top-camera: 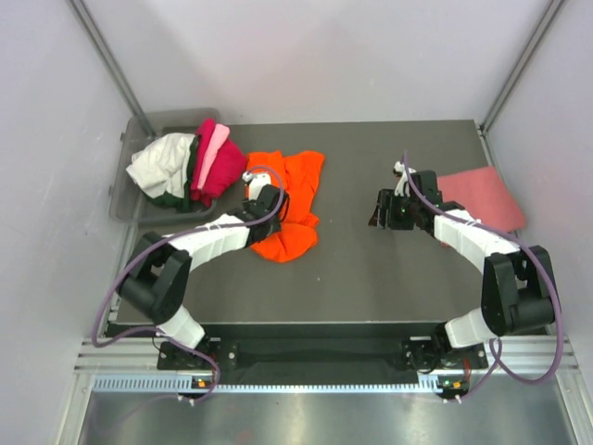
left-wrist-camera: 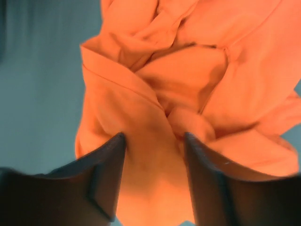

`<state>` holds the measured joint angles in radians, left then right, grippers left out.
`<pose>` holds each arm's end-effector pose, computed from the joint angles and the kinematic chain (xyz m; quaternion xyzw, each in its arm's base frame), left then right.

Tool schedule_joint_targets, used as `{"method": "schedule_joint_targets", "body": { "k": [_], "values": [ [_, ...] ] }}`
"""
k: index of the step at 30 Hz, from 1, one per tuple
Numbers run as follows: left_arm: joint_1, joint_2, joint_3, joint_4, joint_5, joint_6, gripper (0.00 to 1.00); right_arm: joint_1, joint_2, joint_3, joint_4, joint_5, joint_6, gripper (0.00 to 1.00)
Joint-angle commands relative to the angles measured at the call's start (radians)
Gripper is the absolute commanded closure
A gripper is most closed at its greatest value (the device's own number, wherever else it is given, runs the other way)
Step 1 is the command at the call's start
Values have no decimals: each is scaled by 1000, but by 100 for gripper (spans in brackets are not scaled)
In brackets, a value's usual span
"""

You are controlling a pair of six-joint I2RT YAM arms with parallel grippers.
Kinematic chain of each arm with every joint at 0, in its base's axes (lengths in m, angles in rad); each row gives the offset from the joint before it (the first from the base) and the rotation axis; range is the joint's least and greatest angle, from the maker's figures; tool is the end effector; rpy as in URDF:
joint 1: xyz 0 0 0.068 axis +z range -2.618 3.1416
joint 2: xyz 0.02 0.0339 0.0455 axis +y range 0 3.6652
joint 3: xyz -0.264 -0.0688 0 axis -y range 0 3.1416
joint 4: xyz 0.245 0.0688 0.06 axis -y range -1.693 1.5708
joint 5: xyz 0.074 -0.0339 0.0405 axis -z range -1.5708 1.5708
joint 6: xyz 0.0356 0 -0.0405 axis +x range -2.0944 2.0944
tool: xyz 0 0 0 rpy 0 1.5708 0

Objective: Fold and stack the t-shirts
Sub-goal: Flatten the tshirt out

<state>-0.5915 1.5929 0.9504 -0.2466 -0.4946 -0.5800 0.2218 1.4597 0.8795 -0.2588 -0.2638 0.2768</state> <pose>0.2786 -0.1668 0.1969 -0.0766 0.9143 0.0131 0.3976 0.2915 0.0753 0.2111 -0.0216 0.9266 0.2065 0.3134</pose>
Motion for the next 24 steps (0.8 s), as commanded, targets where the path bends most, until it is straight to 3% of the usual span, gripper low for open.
{"method": "schedule_joint_targets", "body": {
  "k": [1, 2, 3, 10, 13, 17, 19, 21, 23, 24],
  "values": [
    [7, 39, 63, -34, -2, -9, 71, 5, -4, -22, 47, -25, -24, 41],
    [6, 33, 59, -43, 25, -14, 91, 7, -5, -25, 44, -22, -25, 41],
    [5, 24, 53, -52, 34, -20, 100, 5, -7, -27, 40, -18, -25, 41],
    [-97, -225, -120, 93, 149, -194, 100, 2, -41, -16, 24, 64, 10, 43],
    [-271, -299, -162, 180, 104, -264, 100, -6, -62, -19, 27, 98, 28, 43],
    [-466, -275, -99, 230, 63, -262, 100, -16, -102, -31, 26, 129, 41, 44],
    [-533, -222, -58, 239, 86, -195, 87, -18, -127, -37, 21, 146, 47, 44],
    [-634, -191, 10, 215, 33, -117, 66, -19, -139, -40, 13, 153, 45, 43],
    [-695, -182, 62, 114, -96, -98, 33, -21, -151, -40, 6, 158, 45, 43],
    [-696, -191, 68, 86, -111, -104, 30, -21, -157, -39, -3, 158, 41, 42]
  ]
}}
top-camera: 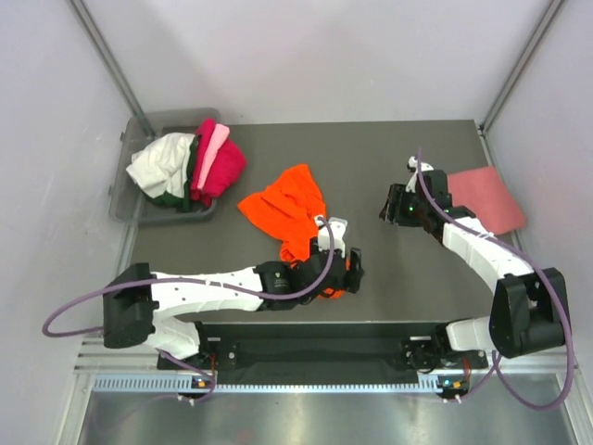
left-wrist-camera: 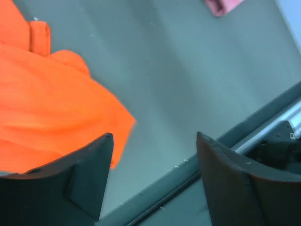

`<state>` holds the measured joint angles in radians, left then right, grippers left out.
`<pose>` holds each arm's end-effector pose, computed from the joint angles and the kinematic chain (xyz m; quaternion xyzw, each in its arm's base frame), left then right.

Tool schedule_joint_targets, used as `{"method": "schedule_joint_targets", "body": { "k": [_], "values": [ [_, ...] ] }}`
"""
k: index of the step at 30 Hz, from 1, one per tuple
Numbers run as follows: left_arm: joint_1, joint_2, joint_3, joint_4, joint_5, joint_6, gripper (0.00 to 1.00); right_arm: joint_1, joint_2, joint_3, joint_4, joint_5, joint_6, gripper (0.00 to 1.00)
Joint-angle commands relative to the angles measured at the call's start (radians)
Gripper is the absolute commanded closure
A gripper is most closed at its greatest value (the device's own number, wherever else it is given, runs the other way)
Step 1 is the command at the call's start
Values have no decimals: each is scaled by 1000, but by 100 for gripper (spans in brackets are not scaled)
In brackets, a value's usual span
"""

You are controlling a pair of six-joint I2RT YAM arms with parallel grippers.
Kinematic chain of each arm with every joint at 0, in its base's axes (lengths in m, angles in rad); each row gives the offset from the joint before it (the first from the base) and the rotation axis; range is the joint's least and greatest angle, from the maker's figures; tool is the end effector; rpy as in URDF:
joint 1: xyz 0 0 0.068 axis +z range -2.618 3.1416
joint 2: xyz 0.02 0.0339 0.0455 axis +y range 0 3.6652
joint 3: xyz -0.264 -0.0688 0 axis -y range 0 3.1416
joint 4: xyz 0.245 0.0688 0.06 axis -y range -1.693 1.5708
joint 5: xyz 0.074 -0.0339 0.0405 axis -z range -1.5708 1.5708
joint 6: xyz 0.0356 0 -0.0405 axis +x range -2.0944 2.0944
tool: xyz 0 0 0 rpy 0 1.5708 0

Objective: Fold and stack the t-shirts
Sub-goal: Flatten the tshirt out

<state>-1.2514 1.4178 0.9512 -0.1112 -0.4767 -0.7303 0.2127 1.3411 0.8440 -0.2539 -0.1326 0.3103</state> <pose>0.1141 -0.2930 0.2601 0.1114 0.8545 -0.2734 0.4273 0.2764 0.0645 0.2319 0.0183 0.9153 0.1615 0.3684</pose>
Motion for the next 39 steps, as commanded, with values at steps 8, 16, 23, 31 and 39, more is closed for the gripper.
{"method": "schedule_joint_targets", "body": {
  "k": [8, 16, 23, 31, 39],
  "values": [
    [301, -256, -37, -146, 70, 11, 18, -12, -79, -16, -34, -4, -4, 34],
    [613, -252, -65, -197, 212, 60, 10, 39, -43, -43, -54, -65, 6, 36],
    [741, -85, -19, -159, 332, 77, 14, 192, 10, 0, -13, -108, 32, 37],
    [799, -8, -8, -133, 360, 92, 17, 387, 153, 84, 50, -153, 67, 30],
    [819, 4, -9, -139, 323, 109, 19, 450, 169, 40, 39, -128, 73, 38]
  ]
}}
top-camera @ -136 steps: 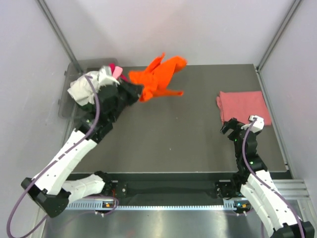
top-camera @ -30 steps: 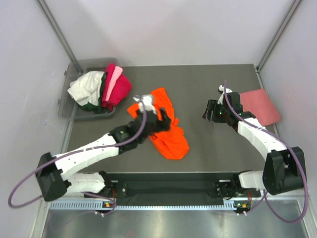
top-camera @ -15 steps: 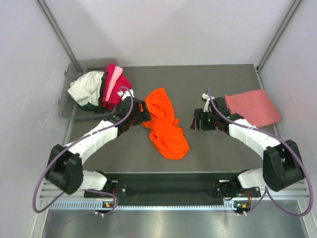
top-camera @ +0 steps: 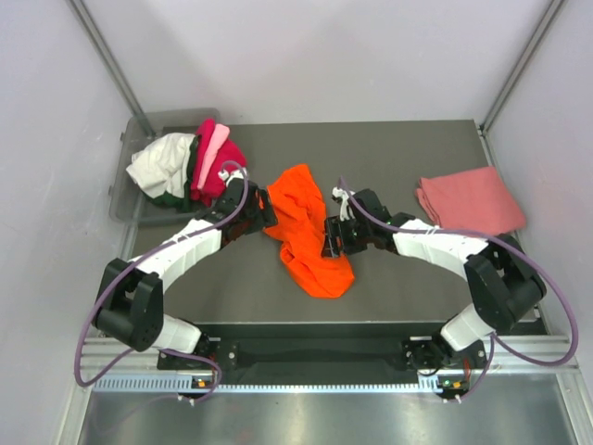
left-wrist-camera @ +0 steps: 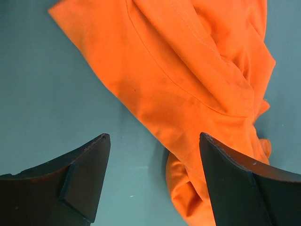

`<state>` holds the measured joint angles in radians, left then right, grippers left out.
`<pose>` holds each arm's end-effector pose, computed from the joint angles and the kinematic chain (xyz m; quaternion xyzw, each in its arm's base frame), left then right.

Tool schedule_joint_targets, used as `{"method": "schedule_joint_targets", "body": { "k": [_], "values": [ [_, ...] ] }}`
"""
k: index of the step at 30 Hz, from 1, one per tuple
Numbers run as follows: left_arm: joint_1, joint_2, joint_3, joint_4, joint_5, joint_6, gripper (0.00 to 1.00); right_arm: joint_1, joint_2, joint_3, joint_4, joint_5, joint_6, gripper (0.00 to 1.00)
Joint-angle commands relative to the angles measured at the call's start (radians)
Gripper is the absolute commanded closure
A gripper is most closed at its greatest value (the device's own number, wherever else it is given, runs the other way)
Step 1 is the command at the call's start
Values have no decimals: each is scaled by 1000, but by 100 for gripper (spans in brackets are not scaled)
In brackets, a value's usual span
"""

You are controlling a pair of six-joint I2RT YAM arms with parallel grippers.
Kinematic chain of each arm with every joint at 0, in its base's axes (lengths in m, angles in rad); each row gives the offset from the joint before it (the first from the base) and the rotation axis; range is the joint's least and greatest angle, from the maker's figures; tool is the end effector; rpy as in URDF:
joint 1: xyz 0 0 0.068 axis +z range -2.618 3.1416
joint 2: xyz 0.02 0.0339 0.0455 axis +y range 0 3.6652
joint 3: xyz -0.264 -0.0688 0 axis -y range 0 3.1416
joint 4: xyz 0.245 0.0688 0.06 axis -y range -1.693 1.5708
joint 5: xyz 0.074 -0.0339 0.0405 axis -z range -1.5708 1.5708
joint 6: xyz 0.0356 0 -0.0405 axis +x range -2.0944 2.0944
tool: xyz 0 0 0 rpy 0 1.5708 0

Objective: Fold and stack the t-shirts
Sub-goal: Flatten the tshirt out

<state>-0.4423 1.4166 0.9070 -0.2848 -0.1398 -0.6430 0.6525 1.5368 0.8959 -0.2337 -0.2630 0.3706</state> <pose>0.2725 -0.1236 0.2293 -0.1188 0.9160 -0.1396 0.3567 0.2429 0.1973 0.1958 -0.1752 0.9164 0.2730 0.2345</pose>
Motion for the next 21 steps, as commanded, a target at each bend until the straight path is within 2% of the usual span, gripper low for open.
{"method": "schedule_joint_targets", "body": {
  "k": [1, 8, 11, 12, 13, 14, 15, 19, 21],
  "values": [
    [11, 5, 33, 35, -17, 23, 19, 13, -36, -26, 17, -1, 10, 39],
    [13, 4, 7, 59, -33, 22, 17, 18, -124, -124, -4, -8, 5, 40],
    [11, 16, 6, 62, -47, 20, 15, 18, -123, -115, -19, -5, -2, 62],
    [13, 24, 7, 64, -50, 19, 15, 16, -115, -106, -26, -2, -9, 70],
    [16, 28, 12, 64, -55, 20, 16, 16, -109, -98, -30, 7, -12, 84],
    [16, 33, 15, 62, -57, 20, 16, 16, -107, -78, -50, 17, -15, 90],
    [19, 38, 18, 58, -58, 20, 16, 13, -106, -66, -62, 34, -24, 100],
    [22, 31, 20, 52, -75, 20, 16, -63, -109, 12, -130, 114, -61, 100],
    [24, 19, 17, 52, -89, 16, 16, -132, -101, 113, -191, 120, -103, 100]
  ]
}}
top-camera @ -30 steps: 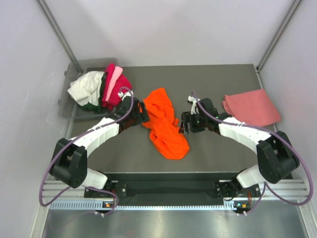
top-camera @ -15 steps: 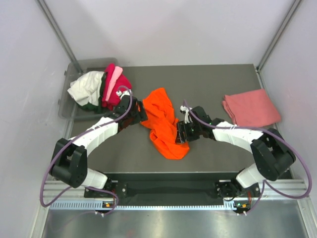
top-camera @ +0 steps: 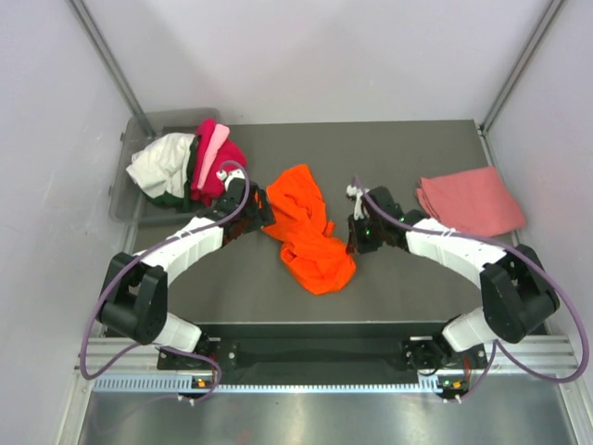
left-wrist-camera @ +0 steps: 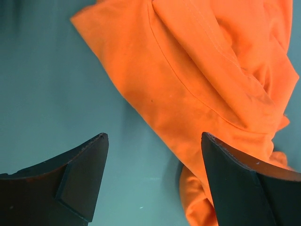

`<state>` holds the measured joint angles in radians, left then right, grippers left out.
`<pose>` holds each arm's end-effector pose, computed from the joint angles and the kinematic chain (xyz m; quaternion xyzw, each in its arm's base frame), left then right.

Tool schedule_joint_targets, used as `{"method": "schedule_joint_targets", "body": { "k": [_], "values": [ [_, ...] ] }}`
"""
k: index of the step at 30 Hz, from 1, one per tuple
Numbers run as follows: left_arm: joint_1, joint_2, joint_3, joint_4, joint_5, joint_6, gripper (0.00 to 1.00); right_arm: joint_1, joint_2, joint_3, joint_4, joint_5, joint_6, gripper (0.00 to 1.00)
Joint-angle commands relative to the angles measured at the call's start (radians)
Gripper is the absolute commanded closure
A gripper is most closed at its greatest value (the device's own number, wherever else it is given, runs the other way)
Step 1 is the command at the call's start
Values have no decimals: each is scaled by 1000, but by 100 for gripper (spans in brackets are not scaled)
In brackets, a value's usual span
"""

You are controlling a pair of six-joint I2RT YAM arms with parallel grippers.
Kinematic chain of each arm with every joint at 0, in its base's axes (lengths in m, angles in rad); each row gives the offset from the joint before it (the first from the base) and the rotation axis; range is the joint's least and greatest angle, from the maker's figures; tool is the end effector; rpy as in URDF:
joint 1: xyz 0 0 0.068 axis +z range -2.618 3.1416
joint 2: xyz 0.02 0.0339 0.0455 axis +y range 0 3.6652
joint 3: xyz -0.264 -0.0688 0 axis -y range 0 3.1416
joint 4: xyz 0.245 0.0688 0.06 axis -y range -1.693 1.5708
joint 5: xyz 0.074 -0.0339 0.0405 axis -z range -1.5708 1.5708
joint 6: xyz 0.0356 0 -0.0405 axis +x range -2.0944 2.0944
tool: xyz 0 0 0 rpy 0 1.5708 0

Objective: Fold and stack the t-shirts
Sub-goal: Flatten the tshirt out

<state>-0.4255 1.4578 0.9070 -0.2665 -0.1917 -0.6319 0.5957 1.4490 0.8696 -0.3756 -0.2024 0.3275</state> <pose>0.2806 -0.1197 0.2193 -0.1304 0.9170 -0.1079 0.3611 0.2349 0.1679 0.2027 -0.1571 0.9355 0.2205 0.2271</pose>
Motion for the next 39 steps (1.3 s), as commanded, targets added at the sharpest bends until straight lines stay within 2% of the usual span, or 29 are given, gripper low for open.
{"method": "schedule_joint_targets", "body": {
  "k": [1, 5, 7, 10, 11, 13, 16, 18, 19, 21, 22, 26, 30, 36, 39],
  "values": [
    [10, -27, 15, 33, -43, 3, 16, -86, -12, 220, -98, 70, -73, 100],
    [11, -43, 18, 20, -51, -8, 16, -94, -25, 398, -210, 74, -126, 100],
    [11, -53, 18, 16, -58, -6, 16, -83, -76, 422, -249, 77, -127, 100],
    [13, -48, 20, 10, -81, -8, 16, -56, -176, 349, -275, 67, -128, 100],
    [11, -47, 21, 12, -87, -8, 16, -44, -202, 276, -287, 48, -128, 100],
    [11, -31, 35, 9, -95, -5, 16, -33, -288, 145, -301, -92, -131, 100],
    [14, -1, 64, 9, -112, 1, 16, 2, -383, 50, -318, -207, -94, 98],
    [16, 35, 90, 12, -109, 0, 16, 22, -447, 2, -330, -227, -71, 80],
    [14, 50, 99, 16, -106, -2, 16, 23, -464, 0, -350, -221, -73, 50],
    [14, 96, 121, 30, -95, -2, 16, 23, -498, 15, -365, -159, -64, 28],
    [14, 111, 128, 36, -92, -2, 16, 24, -501, 28, -367, -134, -62, 26],
    [14, 220, 209, 38, -71, 17, 19, 13, -428, 46, -346, -8, -44, 30],
    [14, 300, 302, 29, -37, 18, 21, -19, -355, 5, -223, 93, -9, 45],
    [16, 404, 426, 1, -14, 17, 20, -108, -322, -60, -79, 49, 30, 47],
    [14, 460, 474, -14, 27, 18, 20, -125, -309, -72, -68, 44, 22, 47]
  ]
}}
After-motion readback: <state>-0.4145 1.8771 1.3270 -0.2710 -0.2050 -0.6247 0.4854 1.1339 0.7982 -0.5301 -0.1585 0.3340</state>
